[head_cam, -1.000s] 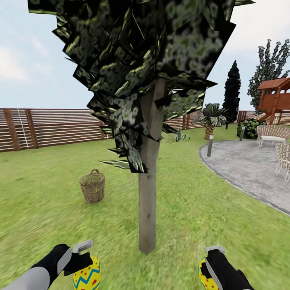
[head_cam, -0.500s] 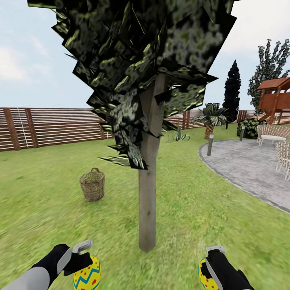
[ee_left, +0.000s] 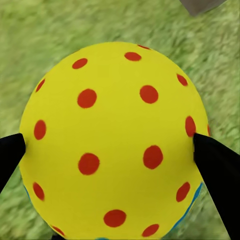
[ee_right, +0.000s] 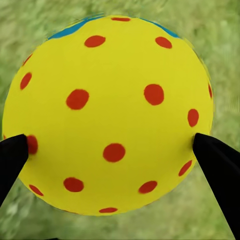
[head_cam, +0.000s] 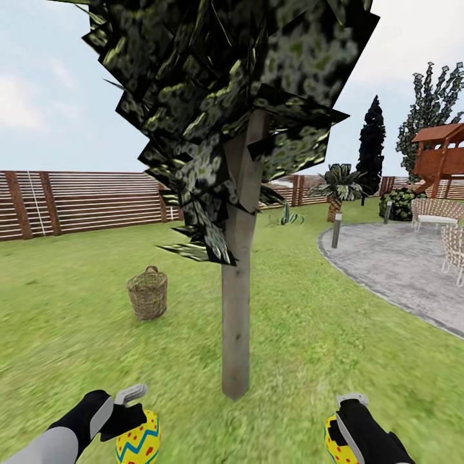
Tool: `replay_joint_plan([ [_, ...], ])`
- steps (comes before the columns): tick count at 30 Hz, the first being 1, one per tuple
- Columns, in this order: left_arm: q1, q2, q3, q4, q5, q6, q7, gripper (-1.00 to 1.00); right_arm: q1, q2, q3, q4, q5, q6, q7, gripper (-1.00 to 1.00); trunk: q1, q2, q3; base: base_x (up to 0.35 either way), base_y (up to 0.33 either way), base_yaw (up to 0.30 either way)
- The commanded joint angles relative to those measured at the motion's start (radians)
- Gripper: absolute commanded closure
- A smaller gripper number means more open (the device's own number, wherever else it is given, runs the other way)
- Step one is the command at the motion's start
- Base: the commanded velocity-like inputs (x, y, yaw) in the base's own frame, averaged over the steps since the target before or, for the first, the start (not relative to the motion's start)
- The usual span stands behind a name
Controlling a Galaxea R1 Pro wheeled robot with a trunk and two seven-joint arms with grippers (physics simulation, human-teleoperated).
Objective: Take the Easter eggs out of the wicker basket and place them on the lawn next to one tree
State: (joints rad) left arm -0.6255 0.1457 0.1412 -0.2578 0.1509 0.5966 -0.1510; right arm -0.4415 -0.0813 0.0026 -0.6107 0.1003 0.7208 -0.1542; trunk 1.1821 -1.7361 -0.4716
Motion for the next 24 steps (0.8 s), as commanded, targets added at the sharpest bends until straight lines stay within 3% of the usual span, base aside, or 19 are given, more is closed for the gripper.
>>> replay_joint_plan([
  [1,0.0,-0.001,0.003,-0.001,0.007,0.006,0.001,1.0,-0.001,0.0,0.0,-0.001,0.01,0.005,0.004,1.0,0.004,-0.008,-0.004,0.0,0.0,0.0],
  [24,0.0,-0.002,0.003,-0.001,0.007,0.006,0.001,1.0,0.0,0.002,0.005,-0.001,0.01,0.003,0.002,1.0,0.092,-0.169,-0.076,0.0,0.0,0.0],
])
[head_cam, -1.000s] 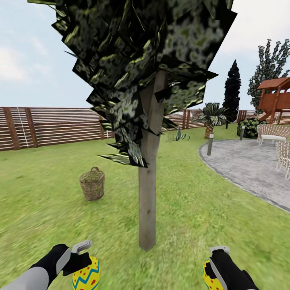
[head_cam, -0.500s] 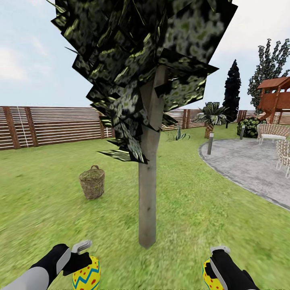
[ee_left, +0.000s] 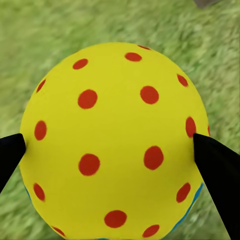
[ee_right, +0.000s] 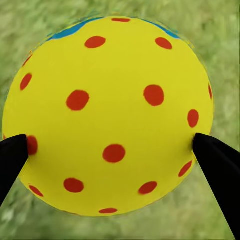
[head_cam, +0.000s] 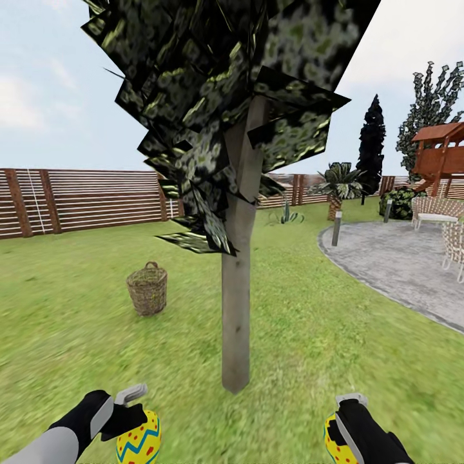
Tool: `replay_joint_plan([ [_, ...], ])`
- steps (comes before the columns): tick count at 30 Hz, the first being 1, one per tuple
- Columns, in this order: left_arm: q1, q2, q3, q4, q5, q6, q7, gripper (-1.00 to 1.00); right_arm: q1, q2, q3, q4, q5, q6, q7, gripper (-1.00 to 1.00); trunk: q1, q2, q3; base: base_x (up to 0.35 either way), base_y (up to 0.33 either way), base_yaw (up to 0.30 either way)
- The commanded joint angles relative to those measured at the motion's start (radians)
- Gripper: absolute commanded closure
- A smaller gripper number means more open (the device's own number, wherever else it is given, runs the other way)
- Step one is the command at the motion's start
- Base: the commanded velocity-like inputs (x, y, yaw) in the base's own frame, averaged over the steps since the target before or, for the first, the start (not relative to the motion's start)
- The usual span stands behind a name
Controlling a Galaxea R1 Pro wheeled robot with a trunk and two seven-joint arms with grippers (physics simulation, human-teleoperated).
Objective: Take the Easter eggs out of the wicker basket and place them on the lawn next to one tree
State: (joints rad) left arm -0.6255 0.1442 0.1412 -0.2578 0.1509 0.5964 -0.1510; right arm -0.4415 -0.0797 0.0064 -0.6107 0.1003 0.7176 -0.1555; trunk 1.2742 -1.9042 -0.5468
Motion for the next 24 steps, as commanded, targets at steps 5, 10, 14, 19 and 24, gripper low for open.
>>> replay_joint_plan([
  [5,0.0,-0.002,0.003,-0.001,0.007,0.006,0.001,1.0,-0.001,0.004,0.004,-0.001,0.011,0.006,0.004,1.0,0.019,-0.036,-0.017,0.0,0.0,0.0],
  [10,0.0,0.0,0.003,-0.001,0.007,0.007,0.001,1.0,0.0,0.005,0.006,-0.001,0.012,0.006,0.004,1.0,0.038,-0.071,-0.033,0.0,0.0,0.0],
  [14,0.0,-0.001,0.003,-0.001,0.007,0.006,0.001,1.0,0.0,0.005,0.006,-0.001,0.012,0.006,0.004,1.0,0.054,-0.099,-0.045,0.0,0.0,0.0],
  [19,0.0,-0.002,0.003,-0.001,0.007,0.007,0.001,1.0,0.0,0.006,0.007,-0.001,0.013,0.006,0.003,1.0,0.073,-0.134,-0.061,0.0,0.0,0.0],
  [24,0.0,-0.002,0.003,-0.001,0.007,0.006,0.001,1.0,-0.001,0.006,0.007,-0.001,0.015,0.006,0.004,1.0,0.092,-0.169,-0.076,0.0,0.0,0.0],
])
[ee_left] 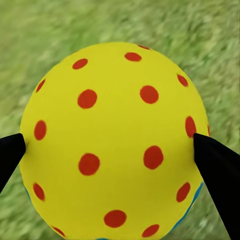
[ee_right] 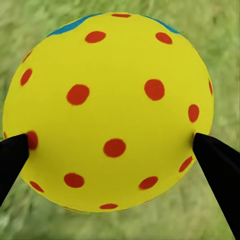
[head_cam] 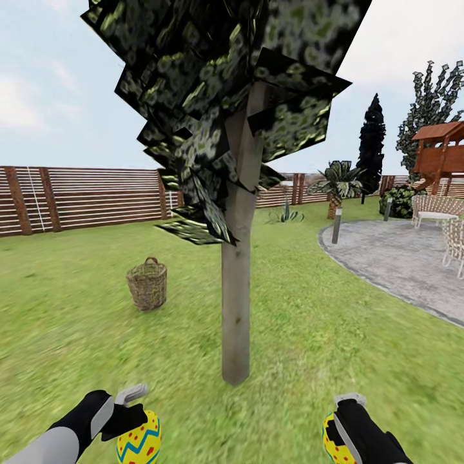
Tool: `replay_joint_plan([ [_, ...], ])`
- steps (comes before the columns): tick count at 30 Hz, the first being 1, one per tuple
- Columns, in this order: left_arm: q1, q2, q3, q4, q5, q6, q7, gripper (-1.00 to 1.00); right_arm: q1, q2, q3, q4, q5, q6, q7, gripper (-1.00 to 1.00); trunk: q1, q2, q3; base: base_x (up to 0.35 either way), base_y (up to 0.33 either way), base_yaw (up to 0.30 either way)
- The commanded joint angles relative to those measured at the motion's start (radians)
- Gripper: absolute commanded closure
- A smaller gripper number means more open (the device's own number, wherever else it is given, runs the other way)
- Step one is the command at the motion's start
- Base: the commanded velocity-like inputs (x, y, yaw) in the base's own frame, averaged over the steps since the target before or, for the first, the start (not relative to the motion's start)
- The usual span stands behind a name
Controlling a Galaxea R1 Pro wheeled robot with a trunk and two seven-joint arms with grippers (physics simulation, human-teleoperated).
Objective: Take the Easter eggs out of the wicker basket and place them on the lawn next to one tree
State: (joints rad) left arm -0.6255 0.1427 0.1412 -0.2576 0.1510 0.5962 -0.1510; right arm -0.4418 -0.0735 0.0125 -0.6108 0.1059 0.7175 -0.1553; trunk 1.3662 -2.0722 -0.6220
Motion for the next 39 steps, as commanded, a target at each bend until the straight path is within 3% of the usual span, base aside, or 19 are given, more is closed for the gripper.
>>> replay_joint_plan([
  [1,0.0,0.0,0.003,-0.001,0.007,0.007,0.001,1.0,0.0,0.0,0.001,-0.001,0.011,0.007,0.003,1.0,0.004,-0.008,-0.004,0.0,0.0,0.0],
  [39,0.0,-0.004,0.002,0.0,0.007,0.007,0.001,1.0,0.0,0.004,0.003,0.009,0.018,0.006,0.002,1.0,0.149,-0.274,-0.123,0.0,0.0,0.0],
])
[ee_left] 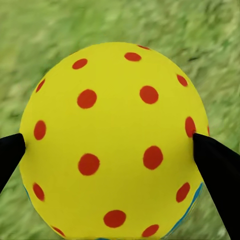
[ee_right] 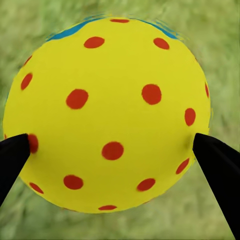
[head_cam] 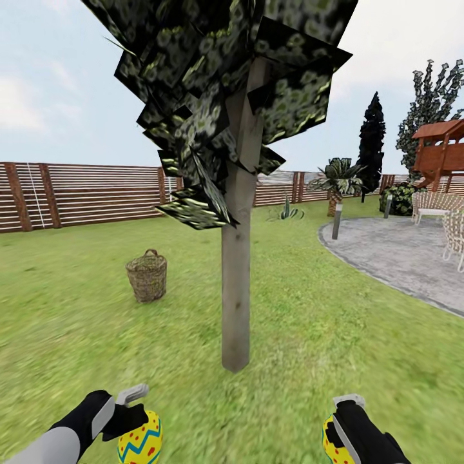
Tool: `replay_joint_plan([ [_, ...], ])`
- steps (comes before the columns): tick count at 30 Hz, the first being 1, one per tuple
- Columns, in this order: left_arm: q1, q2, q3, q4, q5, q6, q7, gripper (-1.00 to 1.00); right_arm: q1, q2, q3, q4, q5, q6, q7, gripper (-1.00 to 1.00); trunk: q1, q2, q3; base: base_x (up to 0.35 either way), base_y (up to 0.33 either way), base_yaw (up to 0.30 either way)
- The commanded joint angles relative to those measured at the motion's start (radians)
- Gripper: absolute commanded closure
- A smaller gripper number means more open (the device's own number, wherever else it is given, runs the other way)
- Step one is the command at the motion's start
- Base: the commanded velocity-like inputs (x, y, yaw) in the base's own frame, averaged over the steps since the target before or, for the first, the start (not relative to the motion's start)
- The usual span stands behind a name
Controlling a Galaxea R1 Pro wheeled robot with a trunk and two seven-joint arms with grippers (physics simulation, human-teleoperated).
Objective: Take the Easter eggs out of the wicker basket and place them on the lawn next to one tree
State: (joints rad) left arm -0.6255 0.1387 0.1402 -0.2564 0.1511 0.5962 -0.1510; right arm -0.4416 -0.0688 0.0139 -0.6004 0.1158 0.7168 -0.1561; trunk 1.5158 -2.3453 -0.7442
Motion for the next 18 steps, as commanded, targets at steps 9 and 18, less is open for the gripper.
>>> replay_joint_plan([
  [9,0.0,-0.001,0.003,-0.001,0.007,0.007,0.001,1.0,0.0,0.0,0.003,-0.001,0.008,0.007,0.003,1.0,0.034,-0.064,-0.029,0.0,0.0,0.0],
  [18,0.0,-0.001,0.005,-0.003,0.008,0.008,0.001,1.0,0.0,0.0,0.003,-0.001,0.009,0.006,0.003,1.0,0.038,-0.071,-0.033,0.159,0.0,0.0],
])
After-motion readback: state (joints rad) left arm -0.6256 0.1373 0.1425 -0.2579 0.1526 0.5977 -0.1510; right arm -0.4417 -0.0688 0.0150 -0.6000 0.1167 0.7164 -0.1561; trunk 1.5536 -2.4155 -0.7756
